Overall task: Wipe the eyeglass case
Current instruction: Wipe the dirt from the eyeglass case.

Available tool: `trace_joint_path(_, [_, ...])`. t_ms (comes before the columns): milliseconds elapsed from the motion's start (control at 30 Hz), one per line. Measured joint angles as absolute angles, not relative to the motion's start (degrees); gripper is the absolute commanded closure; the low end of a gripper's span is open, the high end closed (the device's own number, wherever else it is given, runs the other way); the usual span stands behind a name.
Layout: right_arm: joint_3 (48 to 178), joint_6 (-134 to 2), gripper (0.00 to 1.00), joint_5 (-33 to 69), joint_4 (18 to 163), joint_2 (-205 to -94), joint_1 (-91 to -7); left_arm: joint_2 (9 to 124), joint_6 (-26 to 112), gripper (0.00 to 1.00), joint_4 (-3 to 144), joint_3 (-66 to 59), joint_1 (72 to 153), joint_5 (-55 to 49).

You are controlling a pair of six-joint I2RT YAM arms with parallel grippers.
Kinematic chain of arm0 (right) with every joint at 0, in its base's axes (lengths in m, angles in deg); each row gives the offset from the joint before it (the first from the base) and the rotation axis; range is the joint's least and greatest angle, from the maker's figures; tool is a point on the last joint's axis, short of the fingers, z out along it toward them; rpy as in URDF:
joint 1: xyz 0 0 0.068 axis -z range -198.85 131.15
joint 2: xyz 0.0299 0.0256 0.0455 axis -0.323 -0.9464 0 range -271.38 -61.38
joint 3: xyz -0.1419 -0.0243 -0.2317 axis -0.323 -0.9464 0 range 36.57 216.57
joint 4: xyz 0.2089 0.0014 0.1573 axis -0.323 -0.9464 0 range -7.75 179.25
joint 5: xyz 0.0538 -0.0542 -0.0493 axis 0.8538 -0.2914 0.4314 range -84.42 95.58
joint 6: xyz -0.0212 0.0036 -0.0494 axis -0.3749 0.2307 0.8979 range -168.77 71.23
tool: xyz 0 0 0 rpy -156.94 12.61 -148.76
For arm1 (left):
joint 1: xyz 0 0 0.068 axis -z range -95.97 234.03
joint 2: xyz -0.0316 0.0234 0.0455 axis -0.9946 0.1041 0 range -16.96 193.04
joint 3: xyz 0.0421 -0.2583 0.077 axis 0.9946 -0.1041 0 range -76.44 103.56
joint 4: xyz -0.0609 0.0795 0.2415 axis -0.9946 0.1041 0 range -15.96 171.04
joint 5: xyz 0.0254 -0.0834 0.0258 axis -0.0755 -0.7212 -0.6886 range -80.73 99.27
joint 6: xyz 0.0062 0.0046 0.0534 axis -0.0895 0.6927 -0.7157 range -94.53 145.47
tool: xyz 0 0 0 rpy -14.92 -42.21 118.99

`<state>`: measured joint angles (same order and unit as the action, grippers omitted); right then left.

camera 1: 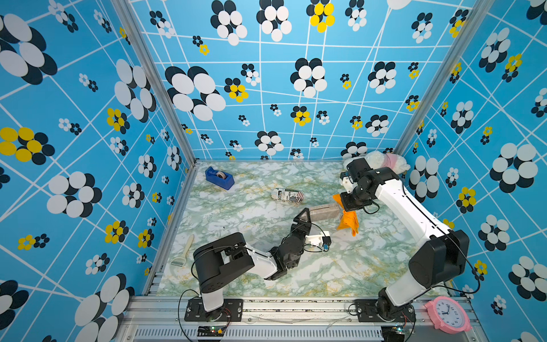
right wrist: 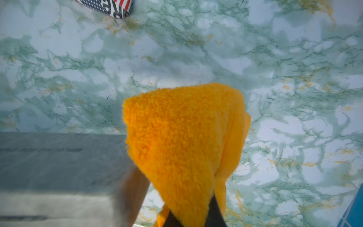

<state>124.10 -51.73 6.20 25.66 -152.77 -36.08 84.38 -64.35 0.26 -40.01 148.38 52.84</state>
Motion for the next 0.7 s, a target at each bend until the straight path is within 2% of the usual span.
trace_joint_path(133, [120.6, -54.0, 1.00, 9.7, 31.3, -145.5, -32.2, 79.2, -56.8, 0.90, 2.6, -41.6, 148.4, 54.2])
trace_joint_path(300, [115.8, -56.8, 1.00, 17.9, 39.7, -136.6, -27.7, 66.8, -35.8, 0.90, 21.2, -41.8, 146.7, 53.5])
trace_joint_path(533, [113.8, -62.5, 1.00, 35.0, 48.5, -135.1, -22.4, 46.4, -4.2, 0.91, 50.4, -41.5, 134.7, 33.8])
trace_joint_path(700, [113.8, -66.7, 1.00, 46.5, 55.5, -137.4, -22.4, 43.2, 6.1, 0.92, 63.7, -39.1, 131.3, 19.8])
